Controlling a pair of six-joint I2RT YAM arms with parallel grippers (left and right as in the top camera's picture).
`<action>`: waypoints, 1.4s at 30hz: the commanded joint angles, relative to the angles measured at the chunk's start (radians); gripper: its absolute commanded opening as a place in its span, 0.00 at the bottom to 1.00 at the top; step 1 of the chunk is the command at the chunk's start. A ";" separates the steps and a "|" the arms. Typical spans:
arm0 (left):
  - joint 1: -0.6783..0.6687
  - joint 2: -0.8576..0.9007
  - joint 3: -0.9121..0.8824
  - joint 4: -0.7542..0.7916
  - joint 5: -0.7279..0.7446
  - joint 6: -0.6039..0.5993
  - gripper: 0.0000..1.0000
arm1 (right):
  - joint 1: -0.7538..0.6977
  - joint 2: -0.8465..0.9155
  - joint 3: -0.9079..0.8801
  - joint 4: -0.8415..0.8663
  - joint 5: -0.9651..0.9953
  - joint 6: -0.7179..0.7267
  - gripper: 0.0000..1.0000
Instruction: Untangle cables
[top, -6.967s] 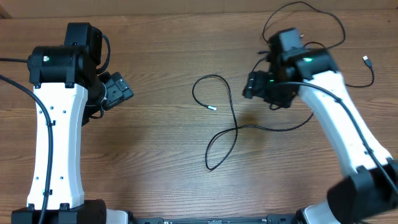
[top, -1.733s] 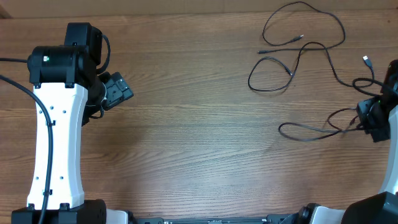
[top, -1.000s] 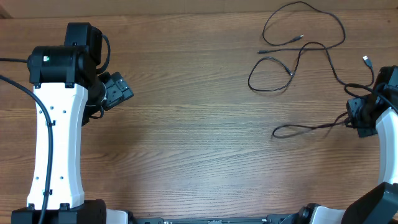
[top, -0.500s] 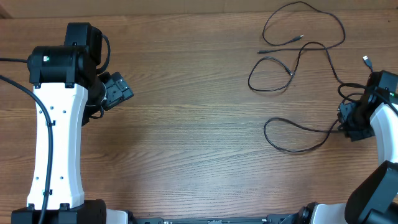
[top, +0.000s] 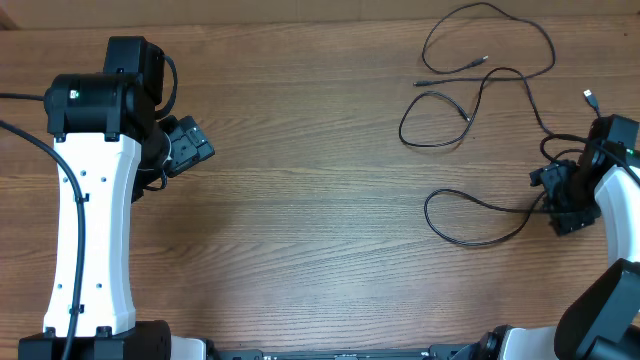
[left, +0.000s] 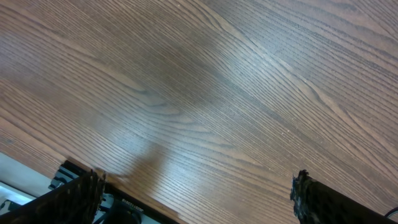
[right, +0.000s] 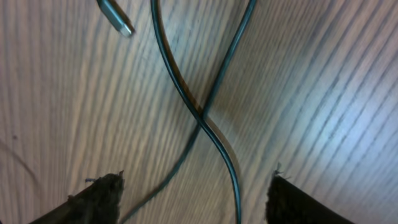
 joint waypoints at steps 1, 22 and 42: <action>0.000 0.002 -0.005 0.001 0.002 0.005 1.00 | 0.031 -0.003 -0.020 -0.015 0.043 -0.008 0.87; 0.000 0.002 -0.005 0.001 0.002 0.005 0.99 | 0.106 -0.003 -0.254 0.166 -0.014 -0.008 0.71; 0.000 0.002 -0.005 0.001 0.002 0.005 0.99 | 0.232 -0.003 -0.254 0.213 -0.002 -0.009 0.40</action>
